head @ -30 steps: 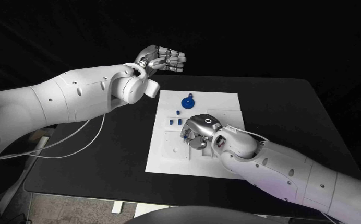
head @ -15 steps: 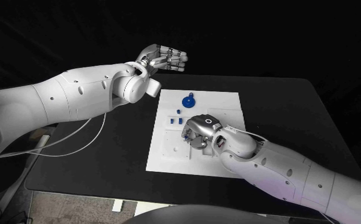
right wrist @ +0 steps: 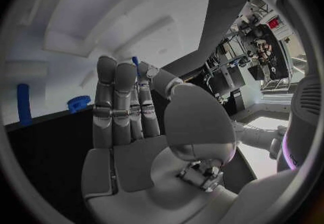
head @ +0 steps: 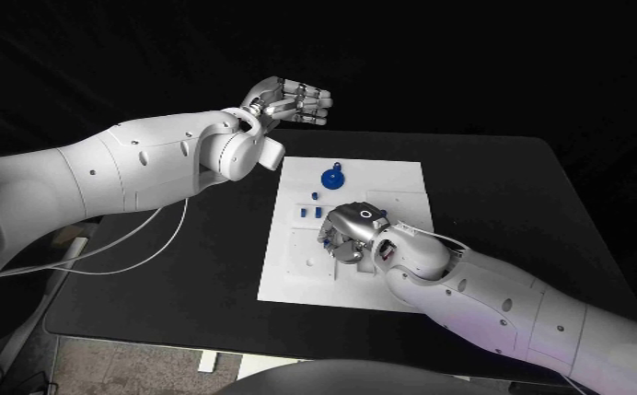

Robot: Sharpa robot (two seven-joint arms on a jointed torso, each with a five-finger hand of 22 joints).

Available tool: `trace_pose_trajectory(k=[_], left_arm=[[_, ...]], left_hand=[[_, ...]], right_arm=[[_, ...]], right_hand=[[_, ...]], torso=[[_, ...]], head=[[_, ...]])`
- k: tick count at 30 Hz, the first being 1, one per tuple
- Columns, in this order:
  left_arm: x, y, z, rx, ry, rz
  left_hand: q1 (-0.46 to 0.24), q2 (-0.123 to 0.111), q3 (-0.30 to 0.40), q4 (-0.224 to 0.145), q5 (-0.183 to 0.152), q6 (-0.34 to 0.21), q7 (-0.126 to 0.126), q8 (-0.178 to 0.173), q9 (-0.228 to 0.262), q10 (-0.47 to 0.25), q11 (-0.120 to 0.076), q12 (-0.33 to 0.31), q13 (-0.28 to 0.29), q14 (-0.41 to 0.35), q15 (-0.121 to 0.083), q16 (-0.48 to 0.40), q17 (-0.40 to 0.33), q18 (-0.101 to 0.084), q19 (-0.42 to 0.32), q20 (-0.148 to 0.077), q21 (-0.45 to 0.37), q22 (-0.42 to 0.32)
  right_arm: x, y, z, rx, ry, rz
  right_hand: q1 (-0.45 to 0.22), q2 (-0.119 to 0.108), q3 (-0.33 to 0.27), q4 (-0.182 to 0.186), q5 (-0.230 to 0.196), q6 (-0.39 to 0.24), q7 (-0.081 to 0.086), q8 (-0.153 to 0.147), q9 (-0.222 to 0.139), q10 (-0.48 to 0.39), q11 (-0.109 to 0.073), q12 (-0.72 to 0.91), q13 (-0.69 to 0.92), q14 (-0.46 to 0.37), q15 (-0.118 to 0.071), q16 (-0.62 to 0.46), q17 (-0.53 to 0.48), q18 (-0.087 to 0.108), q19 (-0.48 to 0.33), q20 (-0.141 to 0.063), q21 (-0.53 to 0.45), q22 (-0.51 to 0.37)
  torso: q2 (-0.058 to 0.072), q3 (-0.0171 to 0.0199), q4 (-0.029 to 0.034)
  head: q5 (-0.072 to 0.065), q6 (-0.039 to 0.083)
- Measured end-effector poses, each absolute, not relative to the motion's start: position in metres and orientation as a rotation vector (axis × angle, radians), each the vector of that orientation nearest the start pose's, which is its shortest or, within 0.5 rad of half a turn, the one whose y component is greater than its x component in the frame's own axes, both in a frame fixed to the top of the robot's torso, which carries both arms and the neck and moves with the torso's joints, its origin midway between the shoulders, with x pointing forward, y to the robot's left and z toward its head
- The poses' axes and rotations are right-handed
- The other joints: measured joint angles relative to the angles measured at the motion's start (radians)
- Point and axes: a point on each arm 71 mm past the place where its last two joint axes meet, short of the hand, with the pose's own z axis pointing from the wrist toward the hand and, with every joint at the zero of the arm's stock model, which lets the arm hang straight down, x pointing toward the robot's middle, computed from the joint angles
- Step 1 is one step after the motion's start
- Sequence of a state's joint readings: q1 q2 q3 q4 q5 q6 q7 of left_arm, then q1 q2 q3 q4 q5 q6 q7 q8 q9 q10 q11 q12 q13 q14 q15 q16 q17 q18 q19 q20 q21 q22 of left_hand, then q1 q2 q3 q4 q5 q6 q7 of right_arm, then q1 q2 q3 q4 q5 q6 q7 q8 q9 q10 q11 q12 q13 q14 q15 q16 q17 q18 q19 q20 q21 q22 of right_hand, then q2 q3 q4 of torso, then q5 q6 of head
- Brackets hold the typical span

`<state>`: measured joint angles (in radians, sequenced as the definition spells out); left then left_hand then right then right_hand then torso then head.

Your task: Assemble the parts on the task board

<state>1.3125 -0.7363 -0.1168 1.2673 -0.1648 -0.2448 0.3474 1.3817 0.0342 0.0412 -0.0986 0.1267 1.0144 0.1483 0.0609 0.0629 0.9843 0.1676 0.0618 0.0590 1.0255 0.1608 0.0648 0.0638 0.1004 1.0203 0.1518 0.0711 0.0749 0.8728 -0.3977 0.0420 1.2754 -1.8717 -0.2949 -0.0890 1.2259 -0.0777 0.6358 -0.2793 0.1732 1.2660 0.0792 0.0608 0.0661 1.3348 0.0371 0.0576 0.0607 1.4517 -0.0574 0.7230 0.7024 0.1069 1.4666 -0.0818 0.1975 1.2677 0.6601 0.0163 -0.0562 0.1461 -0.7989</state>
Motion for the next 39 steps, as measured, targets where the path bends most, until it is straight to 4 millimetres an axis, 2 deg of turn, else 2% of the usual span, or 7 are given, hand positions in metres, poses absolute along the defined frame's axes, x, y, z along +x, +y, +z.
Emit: trace_pose_trajectory(k=[30, 39], left_arm=[[0.5437, 0.2249, -0.1613, -0.879, 1.478, -1.396], [0.5437, 0.2239, -0.1614, -0.878, 1.481, -1.399]], left_hand=[[0.0, 0.0, 0.0, 0.0, 0.0, 0.0, 0.0, 0.0, 0.0, 0.0, 0.0, 0.0, 0.0, 0.0, 0.0, 0.0, -0.001, 0.0, 0.0, 0.0, 0.0, -0.001], [0.0, 0.0, 0.0, 0.0, 0.0, 0.0, 0.0, 0.0, 0.0, 0.0, 0.0, 0.0, 0.0, 0.0, 0.0, 0.0, -0.001, 0.0, 0.0, 0.0, 0.0, -0.001]], right_arm=[[0.4306, -0.0237, -0.3139, -0.53, 1.671, 0.732], [0.4299, -0.0226, -0.3138, -0.535, 1.67, 0.734]], right_hand=[[0.003, 0.003, 0.006, 0.0, -0.003, 0.003, -0.004, 0.0, -0.001, 0.0, -0.001, 0.0, 0.0, 0.0, 0.0, 0.007, 0.0, -0.001, 0.0, 0.0, 0.0, 0.006], [0.003, 0.002, 0.006, 0.0, -0.003, 0.003, -0.004, 0.0, 0.0, 0.002, -0.005, 0.0, -0.001, 0.0, 0.0, 0.008, -0.001, -0.005, 0.0, 0.0, 0.0, 0.007]], torso=[[0.0, -0.0004, -0.0001], [0.0, -0.0001, -0.0001]], head=[[0.001, 0.003], [0.002, -0.001]])
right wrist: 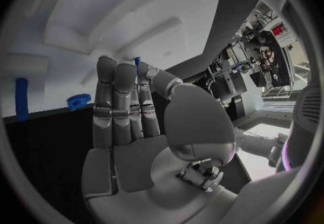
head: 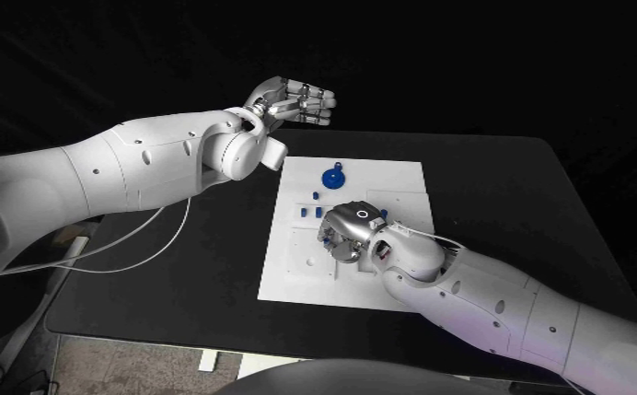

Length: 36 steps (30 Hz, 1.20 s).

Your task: Assemble the parts on the task board

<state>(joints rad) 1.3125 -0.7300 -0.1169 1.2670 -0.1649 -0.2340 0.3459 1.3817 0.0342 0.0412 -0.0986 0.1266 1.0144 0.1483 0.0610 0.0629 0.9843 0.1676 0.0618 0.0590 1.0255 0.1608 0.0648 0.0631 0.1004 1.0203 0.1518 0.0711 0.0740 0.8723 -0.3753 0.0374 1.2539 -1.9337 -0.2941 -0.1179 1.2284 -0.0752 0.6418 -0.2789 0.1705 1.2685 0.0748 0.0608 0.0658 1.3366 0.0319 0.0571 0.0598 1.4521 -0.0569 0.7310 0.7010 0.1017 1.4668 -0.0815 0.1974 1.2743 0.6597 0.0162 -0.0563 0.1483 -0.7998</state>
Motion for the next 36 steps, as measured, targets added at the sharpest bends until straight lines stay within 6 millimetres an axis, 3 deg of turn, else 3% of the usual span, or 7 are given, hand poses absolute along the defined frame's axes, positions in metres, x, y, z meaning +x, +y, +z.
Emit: trace_pose_trajectory(k=[4, 12, 17, 31, 34, 36], left_arm=[[0.5437, 0.2235, -0.1614, -0.877, 1.482, -1.4], [0.5437, 0.2232, -0.1613, -0.877, 1.483, -1.402], [0.5437, 0.2234, -0.1613, -0.877, 1.483, -1.402], [0.5439, 0.2241, -0.1615, -0.878, 1.483, -1.401], [0.5439, 0.224, -0.1615, -0.878, 1.484, -1.401], [0.5439, 0.2239, -0.1615, -0.877, 1.484, -1.401]], left_hand=[[0.0, 0.0, 0.0, 0.0, 0.0, 0.0, 0.0, 0.0, 0.0, 0.0, 0.0, 0.0, 0.0, 0.0, 0.0, 0.0, 0.0, 0.0, 0.0, 0.0, 0.0, 0.0], [0.0, 0.0, 0.0, 0.0, 0.0, 0.0, 0.0, 0.0, 0.0, 0.0, 0.0, 0.0, 0.0, 0.0, 0.0, 0.0, 0.0, 0.0, 0.0, 0.0, 0.0, 0.0], [0.0, 0.0, 0.0, 0.0, 0.0, 0.0, 0.0, 0.0, 0.0, 0.0, 0.0, 0.0, 0.0, 0.0, 0.0, 0.0, 0.0, 0.0, 0.0, 0.0, 0.0, 0.0], [0.0, 0.0, 0.0, 0.0, 0.0, 0.0, 0.0, 0.0, 0.0, 0.0, 0.0, 0.0, 0.0, -0.004, 0.004, 0.0, 0.0, 0.0, 0.0, 0.0, 0.0, 0.0], [0.0, 0.0, 0.0, 0.0, 0.0, 0.0, 0.0, 0.0, 0.0, 0.0, 0.0, 0.0, 0.0, -0.004, 0.004, 0.0, 0.0, 0.0, 0.0, 0.0, 0.0, 0.0], [0.0, 0.0, 0.0, 0.0, 0.0, 0.0, 0.0, 0.0, 0.0, 0.0, 0.0, 0.0, 0.0, -0.004, 0.004, 0.0, 0.0, 0.0, 0.0, 0.0, 0.0, 0.0]], right_arm=[[0.4297, -0.0224, -0.3138, -0.539, 1.672, 0.735], [0.4281, -0.0225, -0.3156, -0.55, 1.682, 0.735], [0.4278, -0.0224, -0.3154, -0.554, 1.685, 0.733], [0.4275, -0.0222, -0.3154, -0.563, 1.684, 0.728], [0.4277, -0.0223, -0.3157, -0.563, 1.684, 0.728], [0.4279, -0.0229, -0.3163, -0.562, 1.685, 0.729]], right_hand=[[0.0, 0.0, 0.0, 0.0, 0.036, 0.0, 0.0, 0.0, 0.0, 0.0, 0.0, -0.002, 0.0, 0.0, 0.0, 0.0, 0.0, 0.007, 0.0, 0.0, 0.0, 0.003], [0.0, 0.0, 0.0, 0.0, 0.039, 0.003, 0.003, 0.0, 0.001, 0.002, 0.002, -0.004, 0.0, 0.0, 0.0, 0.001, 0.0, 0.012, 0.0, 0.0, 0.003, 0.006], [-0.005, -0.006, 0.0, 0.0, 0.062, 0.007, -0.001, 0.0, 0.001, 0.004, 0.004, 0.0, 0.0, 0.0, 0.0, 0.004, 0.001, 0.012, 0.002, 0.002, 0.004, 0.009], [-0.01, -0.01, -0.002, -0.001, 0.094, 0.007, -0.001, -0.001, 0.002, 0.004, 0.004, 0.0, 0.001, -0.004, -0.004, 0.008, 0.004, 0.012, 0.002, 0.002, 0.008, 0.018], [-0.016, -0.016, -0.032, 0.006, 0.106, -0.026, 0.011, -0.001, 0.002, -0.023, 0.004, 0.004, 0.005, -0.004, -0.004, 0.009, 0.001, 0.012, 0.001, 0.002, 0.007, 0.018], [-0.023, -0.023, -0.072, 0.01, 0.113, -0.068, 0.022, 0.0, 0.002, -0.081, 0.021, 0.01, 0.005, -0.007, 0.004, 0.009, -0.001, 0.012, -0.001, 0.004, 0.001, 0.012]], torso=[[0.0, -0.0005, 0.0], [0.0, -0.0011, -0.0002], [0.0, -0.0005, -0.0002], [0.0, 0.0002, -0.0008], [0.0, 0.0002, -0.0008], [0.0, 0.0002, -0.0009]], head=[[0.002, -0.001], [0.003, -0.003], [0.004, -0.006], [0.009, -0.002], [0.008, -0.003], [0.007, -0.004]])
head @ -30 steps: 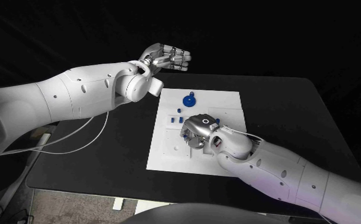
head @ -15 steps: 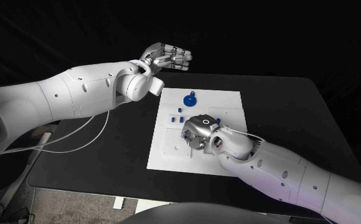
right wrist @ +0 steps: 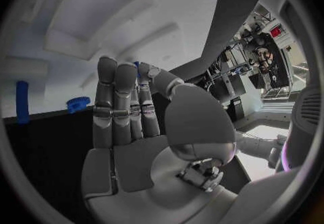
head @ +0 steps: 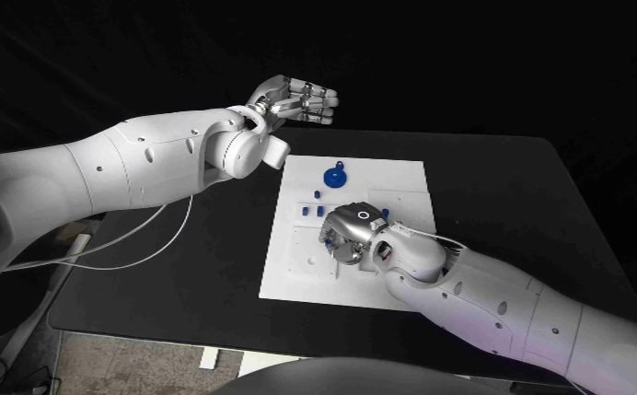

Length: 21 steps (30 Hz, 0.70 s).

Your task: Assemble the parts on the task board

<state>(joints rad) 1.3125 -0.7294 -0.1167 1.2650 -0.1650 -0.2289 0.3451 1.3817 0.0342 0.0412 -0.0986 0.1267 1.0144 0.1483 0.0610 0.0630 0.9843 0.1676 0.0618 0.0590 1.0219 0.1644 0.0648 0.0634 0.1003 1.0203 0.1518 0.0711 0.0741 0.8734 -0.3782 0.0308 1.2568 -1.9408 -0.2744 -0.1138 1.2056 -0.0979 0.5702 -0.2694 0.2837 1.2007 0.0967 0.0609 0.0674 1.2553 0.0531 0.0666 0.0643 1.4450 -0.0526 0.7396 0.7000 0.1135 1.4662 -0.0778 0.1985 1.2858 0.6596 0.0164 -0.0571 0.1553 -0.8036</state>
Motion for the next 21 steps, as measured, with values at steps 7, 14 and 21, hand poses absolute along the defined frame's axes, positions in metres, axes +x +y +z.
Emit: trace_pose_trajectory(k=[7, 14, 21], left_arm=[[0.5439, 0.2243, -0.1615, -0.878, 1.484, -1.401], [0.5441, 0.2248, -0.1616, -0.878, 1.484, -1.4], [0.5446, 0.2262, -0.1617, -0.88, 1.483, -1.397]], left_hand=[[0.0, 0.0, 0.0, 0.0, 0.0, 0.0, 0.0, 0.0, 0.0, 0.0, 0.0, 0.0, 0.0, 0.0, 0.0, 0.0, 0.0, 0.0, 0.0, 0.0, 0.0, 0.0], [0.0, 0.0, 0.0, 0.0, 0.0, 0.0, 0.0, 0.0, 0.0, 0.0, 0.0, 0.0, 0.0, 0.0, 0.0, 0.0, 0.0, 0.0, 0.0, 0.0, 0.0, 0.0], [0.0, 0.0, 0.0, 0.0, 0.0, 0.0, 0.0, 0.0, 0.0, 0.0, 0.0, 0.0, 0.0, 0.0, 0.0, 0.0, 0.0, 0.0, 0.0, 0.0, 0.0, 0.0]], right_arm=[[0.428, -0.0265, -0.3192, -0.541, 1.691, 0.735], [0.4282, -0.0289, -0.3171, -0.505, 1.672, 0.752], [0.427, -0.0311, -0.3135, -0.475, 1.651, 0.77]], right_hand=[[-0.001, -0.024, -0.146, -0.004, -0.013, -0.079, 0.007, 0.003, -0.004, -0.147, 0.038, -0.003, -0.005, -0.002, 0.027, -0.005, -0.019, 0.026, 0.002, 0.03, -0.035, -0.046], [0.026, -0.017, -0.234, -0.008, -0.013, -0.091, 0.009, 0.003, -0.004, -0.174, 0.049, -0.003, -0.005, -0.005, 0.03, -0.005, -0.04, 0.041, 0.002, 0.037, -0.04, -0.085], [0.029, -0.013, -0.234, -0.008, -0.013, -0.091, 0.009, 0.003, -0.004, -0.174, 0.049, -0.003, -0.005, -0.007, 0.031, -0.001, -0.044, 0.042, 0.002, 0.037, -0.037, -0.092]], torso=[[0.0, 0.0, -0.0003], [0.0, -0.0004, -0.0003], [0.0, -0.0003, -0.0002]], head=[[-0.002, -0.001], [-0.005, 0.001], [-0.006, 0.003]])
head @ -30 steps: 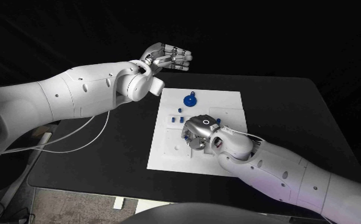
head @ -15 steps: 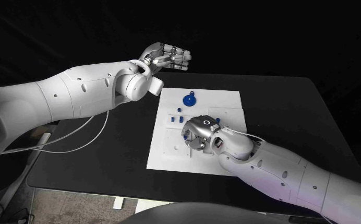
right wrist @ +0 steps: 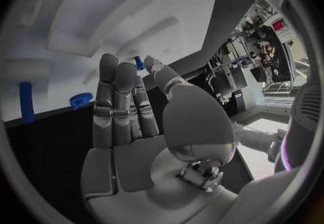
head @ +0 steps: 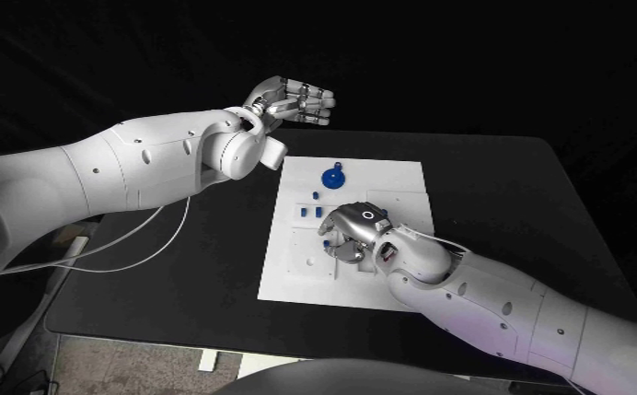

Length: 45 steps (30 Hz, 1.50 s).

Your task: Assemble the parts on the task board

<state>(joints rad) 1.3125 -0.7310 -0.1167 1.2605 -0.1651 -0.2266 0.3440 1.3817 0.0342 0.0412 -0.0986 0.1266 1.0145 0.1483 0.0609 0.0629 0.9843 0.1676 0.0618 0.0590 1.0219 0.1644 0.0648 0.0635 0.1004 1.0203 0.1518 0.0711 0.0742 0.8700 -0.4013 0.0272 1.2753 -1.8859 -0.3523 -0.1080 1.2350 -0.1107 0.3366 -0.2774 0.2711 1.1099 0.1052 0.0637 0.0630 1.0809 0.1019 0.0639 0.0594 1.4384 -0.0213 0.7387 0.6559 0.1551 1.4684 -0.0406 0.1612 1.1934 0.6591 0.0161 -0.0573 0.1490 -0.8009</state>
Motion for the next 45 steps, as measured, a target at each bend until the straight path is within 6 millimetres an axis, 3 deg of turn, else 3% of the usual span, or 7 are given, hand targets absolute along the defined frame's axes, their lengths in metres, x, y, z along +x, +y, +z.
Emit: trace_pose_trajectory(k=[7, 16, 19, 24, 34, 38, 45], left_arm=[[0.545, 0.227, -0.162, -0.88, 1.483, -1.395], [0.545, 0.233, -0.162, -0.884, 1.48, -1.387], [0.544, 0.235, -0.162, -0.886, 1.478, -1.383], [0.544, 0.239, -0.162, -0.888, 1.475, -1.377], [0.544, 0.242, -0.161, -0.888, 1.472, -1.374], [0.544, 0.242, -0.161, -0.888, 1.471, -1.373], [0.544, 0.243, -0.161, -0.888, 1.469, -1.371]], left_hand=[[0.0, 0.0, 0.0, 0.0, 0.0, 0.0, 0.0, 0.0, 0.0, 0.0, 0.0, 0.0, 0.0, 0.0, 0.0, 0.0, 0.0, 0.0, 0.0, 0.0, 0.0, 0.0], [0.0, 0.0, 0.0, 0.0, 0.0, 0.0, 0.0, 0.0, 0.0, 0.0, 0.0, 0.0, 0.0, 0.0, 0.0, 0.0, 0.0, 0.0, 0.0, 0.0, 0.0, 0.0], [0.0, 0.0, 0.0, 0.0, 0.0, 0.0, 0.0, 0.0, 0.0, 0.0, 0.0, 0.0, 0.0, 0.0, 0.0, 0.0, 0.0, 0.0, 0.0, 0.0, 0.0, 0.0], [0.0, 0.0, 0.0, 0.0, 0.0, 0.0, 0.0, 0.0, 0.0, 0.0, 0.0, 0.0, 0.0, 0.0, 0.0, 0.0, 0.0, 0.0, 0.0, 0.0, 0.0, 0.0], [0.0, 0.0, 0.0, 0.0, 0.0, 0.0, 0.0, 0.0, 0.0, 0.0, 0.0, 0.0, 0.0, 0.0, 0.0, 0.0, 0.0, 0.0, 0.0, 0.0, 0.0, 0.0], [0.0, 0.0, -0.004, 0.004, 0.0, 0.0, 0.0, 0.0, 0.0, 0.0, 0.0, 0.0, 0.0, 0.0, 0.0, 0.0, 0.0, 0.0, 0.0, 0.0, 0.0, 0.0], [0.0, 0.0, -0.004, 0.004, 0.0, 0.0, 0.0, 0.0, 0.0, 0.0, 0.0, 0.0, 0.0, 0.0, 0.0, 0.0, 0.0, 0.0, 0.0, 0.0, 0.0, 0.0]], right_arm=[[0.425, -0.036, -0.305, -0.44, 1.618, 0.795], [0.443, -0.062, -0.267, -0.351, 1.568, 0.804], [0.449, -0.075, -0.256, -0.312, 1.568, 0.808], [0.458, -0.095, -0.239, -0.263, 1.573, 0.817], [0.479, -0.13, -0.231, -0.233, 1.64, 0.755], [0.485, -0.138, -0.236, -0.237, 1.685, 0.723], [0.49, -0.137, -0.241, -0.261, 1.749, 0.695]], right_hand=[[0.0, 0.0, 0.041, -0.002, 0.0, 0.0, 0.0, 0.0, 0.0, 0.025, -0.011, 0.0, 0.0, 0.0, 0.0, 0.011, -0.003, 0.0, 0.0, 0.0, 0.028, -0.011], [-0.025, -0.01, 0.084, -0.001, 0.009, -0.01, 0.003, 0.0, 0.0, 0.068, -0.021, 0.0, 0.0, 0.005, -0.005, 0.036, 0.009, -0.001, -0.004, -0.004, 0.056, -0.007], [-0.035, -0.005, 0.04, 0.011, 0.009, -0.026, -0.01, 0.0, 0.0, 0.068, -0.021, 0.0, 0.0, 0.005, -0.005, 0.044, 0.013, -0.001, -0.004, -0.004, 0.062, -0.007], [-0.025, 0.01, -0.044, 0.007, 0.017, -0.031, -0.005, 0.0, 0.0, 0.068, -0.021, 0.0, 0.0, 0.005, -0.005, 0.053, 0.014, -0.001, -0.004, -0.004, 0.072, -0.017], [0.0, 0.034, -0.208, 0.026, 0.032, -0.06, -0.016, 0.0, 0.0, 0.024, -0.011, 0.0, 0.0, 0.003, -0.003, 0.058, 0.006, -0.002, -0.004, -0.004, 0.077, -0.033], [0.033, 0.022, -0.284, 0.082, 0.01, -0.079, -0.021, 0.0, 0.0, -0.01, -0.003, 0.0, 0.0, -0.005, 0.004, 0.058, -0.002, -0.009, -0.004, 0.003, 0.069, -0.041], [0.075, 0.012, -0.319, 0.159, -0.031, -0.092, -0.033, 0.0, 0.0, -0.025, 0.0, 0.0, 0.0, -0.009, 0.009, 0.058, -0.01, -0.011, -0.004, 0.004, 0.059, -0.05]], torso=[[0.0, 0.0002, -0.0015], [-0.001, 0.0002, -0.0041], [-0.002, 0.0, -0.0058], [-0.002, 0.0003, -0.0069], [-0.004, 0.0002, -0.008], [-0.004, 0.0002, -0.0064], [-0.003, 0.0002, -0.0054]], head=[[-0.005, 0.005], [-0.015, 0.016], [-0.016, 0.02], [-0.018, 0.023], [-0.023, 0.028], [-0.024, 0.028], [-0.026, 0.027]])
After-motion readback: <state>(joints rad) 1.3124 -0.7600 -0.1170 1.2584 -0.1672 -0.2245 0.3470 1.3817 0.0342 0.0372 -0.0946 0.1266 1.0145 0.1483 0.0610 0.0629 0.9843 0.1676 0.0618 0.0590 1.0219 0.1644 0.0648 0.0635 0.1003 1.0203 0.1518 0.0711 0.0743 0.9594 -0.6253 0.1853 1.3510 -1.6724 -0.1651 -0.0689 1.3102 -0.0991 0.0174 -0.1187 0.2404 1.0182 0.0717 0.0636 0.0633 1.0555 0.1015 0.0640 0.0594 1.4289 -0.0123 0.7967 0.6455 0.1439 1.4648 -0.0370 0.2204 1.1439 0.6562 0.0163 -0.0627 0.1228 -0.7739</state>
